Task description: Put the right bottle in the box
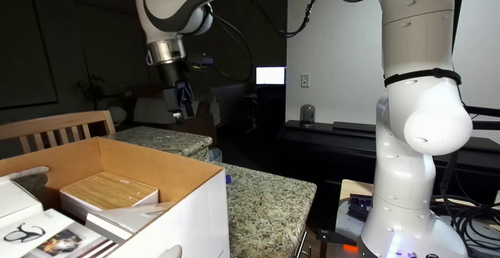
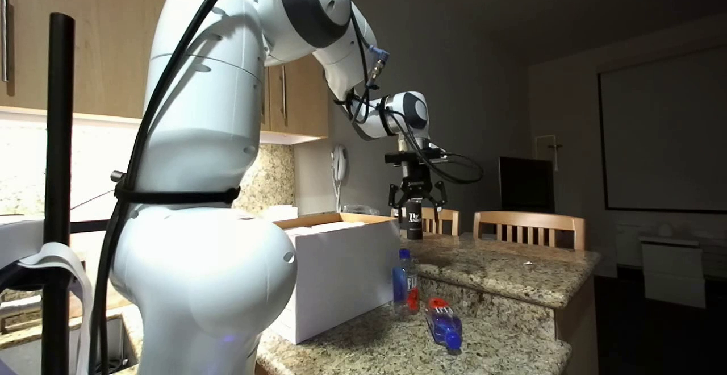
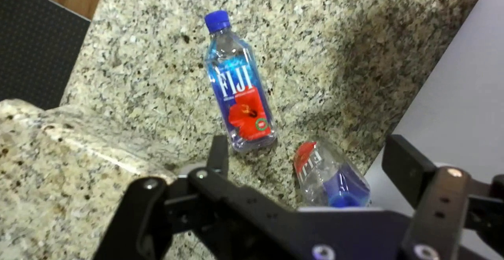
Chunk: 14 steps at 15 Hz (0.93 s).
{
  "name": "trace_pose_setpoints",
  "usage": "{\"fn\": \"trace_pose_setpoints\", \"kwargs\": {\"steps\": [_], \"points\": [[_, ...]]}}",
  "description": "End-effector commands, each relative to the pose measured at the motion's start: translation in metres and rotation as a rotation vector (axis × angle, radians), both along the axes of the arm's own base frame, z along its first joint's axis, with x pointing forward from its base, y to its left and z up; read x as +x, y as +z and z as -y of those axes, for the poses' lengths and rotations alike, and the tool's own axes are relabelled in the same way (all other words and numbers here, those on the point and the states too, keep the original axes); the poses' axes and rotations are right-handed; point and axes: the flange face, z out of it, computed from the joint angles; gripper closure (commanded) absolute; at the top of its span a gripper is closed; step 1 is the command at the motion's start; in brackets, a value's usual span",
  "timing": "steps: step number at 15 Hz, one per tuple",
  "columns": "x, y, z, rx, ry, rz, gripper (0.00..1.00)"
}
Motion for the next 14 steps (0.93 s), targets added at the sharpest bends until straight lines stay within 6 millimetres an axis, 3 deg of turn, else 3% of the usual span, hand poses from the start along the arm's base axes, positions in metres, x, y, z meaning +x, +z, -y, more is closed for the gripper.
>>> {"fn": "trace_pose_setpoints", "kwargs": {"steps": [1, 9, 14], "points": [[-0.043, -0.036, 0.034, 0.075, -0.042, -0.014, 0.0], [-0.106, -0.139, 0.095, 0.096, -0.297, 0.132, 0.0], [-0.131, -0.171, 0.107, 0.063, -0.342, 0.147, 0.0]]}}
